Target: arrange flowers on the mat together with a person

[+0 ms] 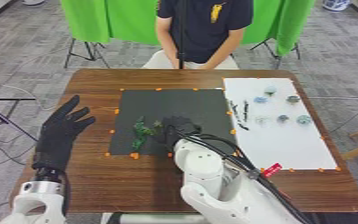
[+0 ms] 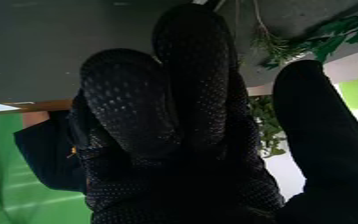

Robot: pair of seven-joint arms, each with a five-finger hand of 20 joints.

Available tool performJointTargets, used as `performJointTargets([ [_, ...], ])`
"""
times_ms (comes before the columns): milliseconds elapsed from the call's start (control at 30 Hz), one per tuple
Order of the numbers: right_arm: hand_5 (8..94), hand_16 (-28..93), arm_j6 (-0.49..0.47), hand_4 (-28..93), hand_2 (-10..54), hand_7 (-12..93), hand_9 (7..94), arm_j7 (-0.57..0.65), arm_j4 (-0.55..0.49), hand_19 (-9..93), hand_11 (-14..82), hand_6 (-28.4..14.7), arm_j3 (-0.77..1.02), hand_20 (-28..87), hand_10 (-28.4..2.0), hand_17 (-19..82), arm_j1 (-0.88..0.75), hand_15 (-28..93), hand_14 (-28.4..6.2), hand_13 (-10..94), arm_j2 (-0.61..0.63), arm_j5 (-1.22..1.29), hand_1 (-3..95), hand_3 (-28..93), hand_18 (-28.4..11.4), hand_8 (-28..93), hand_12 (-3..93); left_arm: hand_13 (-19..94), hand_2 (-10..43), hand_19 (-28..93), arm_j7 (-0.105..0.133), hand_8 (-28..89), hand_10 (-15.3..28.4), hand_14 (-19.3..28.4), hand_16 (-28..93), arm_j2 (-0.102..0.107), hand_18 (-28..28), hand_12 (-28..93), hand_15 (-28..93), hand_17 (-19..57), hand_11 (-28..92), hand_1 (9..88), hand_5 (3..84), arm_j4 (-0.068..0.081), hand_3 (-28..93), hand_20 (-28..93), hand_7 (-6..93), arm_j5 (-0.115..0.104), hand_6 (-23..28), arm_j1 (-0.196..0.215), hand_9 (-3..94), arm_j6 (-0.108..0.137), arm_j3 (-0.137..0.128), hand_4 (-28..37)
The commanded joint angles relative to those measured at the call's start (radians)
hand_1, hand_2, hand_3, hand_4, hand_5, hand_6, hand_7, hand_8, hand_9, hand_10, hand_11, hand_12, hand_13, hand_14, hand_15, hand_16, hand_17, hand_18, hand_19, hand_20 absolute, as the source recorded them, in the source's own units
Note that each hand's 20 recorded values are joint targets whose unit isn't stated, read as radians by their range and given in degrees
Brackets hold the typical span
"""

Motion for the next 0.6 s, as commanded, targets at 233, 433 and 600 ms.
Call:
performJointTargets([
  [233,81.6,19,-0.005,-20,8.7,11,93.7,-0.013,-0.048,93,36.7,-4.3,0.006,32,-13.4,48,-0.024,59,-10.6,90,0.031,0.011,28.5,66,-27.0,-11,16.7,27,4.1,45,-0.006,-10,16.9,25.0,-7,-0.002,22.6,10,46,-9.7,23,26.2,34.7,-0.007,82,14,13.2,-0.005,4.7,0.022,34.8,0.014,-0.008,-21.4],
  [433,81.4,19,-0.001,-20,8.7,11,93.7,-0.017,-0.055,93,36.6,-4.3,0.011,32,-13.4,48,-0.031,59,-10.7,90,0.019,0.018,28.4,66,-26.9,-11,16.6,27,4.0,45,0.002,-10,17.0,25.0,-7,0.001,22.7,10,46,-9.7,23,26.2,34.7,-0.007,82,14,13.3,-0.009,4.8,0.029,34.8,0.019,-0.007,-21.1],
  [600,81.6,19,0.006,-20,8.7,11,93.7,-0.015,-0.052,93,36.3,-4.4,0.010,32,-13.5,48,-0.030,58,-10.9,90,0.017,0.024,28.5,66,-26.9,-11,16.4,27,4.0,45,-0.002,-10,16.9,25.0,-7,-0.002,22.7,10,46,-9.7,23,26.2,34.7,-0.005,82,14,13.3,-0.009,4.8,0.025,34.9,0.018,-0.005,-21.1],
])
